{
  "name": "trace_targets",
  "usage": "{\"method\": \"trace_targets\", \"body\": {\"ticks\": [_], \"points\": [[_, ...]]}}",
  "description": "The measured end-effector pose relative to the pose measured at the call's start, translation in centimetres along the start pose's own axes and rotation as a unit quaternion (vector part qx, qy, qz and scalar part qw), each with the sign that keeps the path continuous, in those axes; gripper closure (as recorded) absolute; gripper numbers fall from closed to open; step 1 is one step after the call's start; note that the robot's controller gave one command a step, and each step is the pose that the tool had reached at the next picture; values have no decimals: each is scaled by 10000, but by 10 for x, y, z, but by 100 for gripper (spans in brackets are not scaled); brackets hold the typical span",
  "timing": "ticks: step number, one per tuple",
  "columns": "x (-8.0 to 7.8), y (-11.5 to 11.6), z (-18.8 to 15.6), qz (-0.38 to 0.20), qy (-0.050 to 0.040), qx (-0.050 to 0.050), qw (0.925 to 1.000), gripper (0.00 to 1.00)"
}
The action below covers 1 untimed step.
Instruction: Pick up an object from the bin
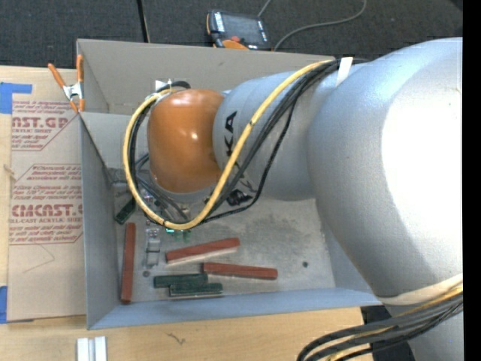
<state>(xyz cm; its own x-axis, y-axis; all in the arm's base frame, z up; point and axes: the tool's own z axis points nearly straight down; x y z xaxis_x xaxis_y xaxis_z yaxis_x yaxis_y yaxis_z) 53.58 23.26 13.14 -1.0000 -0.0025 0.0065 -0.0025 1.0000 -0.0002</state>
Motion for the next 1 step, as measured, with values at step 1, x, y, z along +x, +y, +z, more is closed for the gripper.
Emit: {"method": "trace_targets", "body": {"ticks": [1], "points": [[22, -92, 64, -596, -7, 11, 9982, 0]]}}
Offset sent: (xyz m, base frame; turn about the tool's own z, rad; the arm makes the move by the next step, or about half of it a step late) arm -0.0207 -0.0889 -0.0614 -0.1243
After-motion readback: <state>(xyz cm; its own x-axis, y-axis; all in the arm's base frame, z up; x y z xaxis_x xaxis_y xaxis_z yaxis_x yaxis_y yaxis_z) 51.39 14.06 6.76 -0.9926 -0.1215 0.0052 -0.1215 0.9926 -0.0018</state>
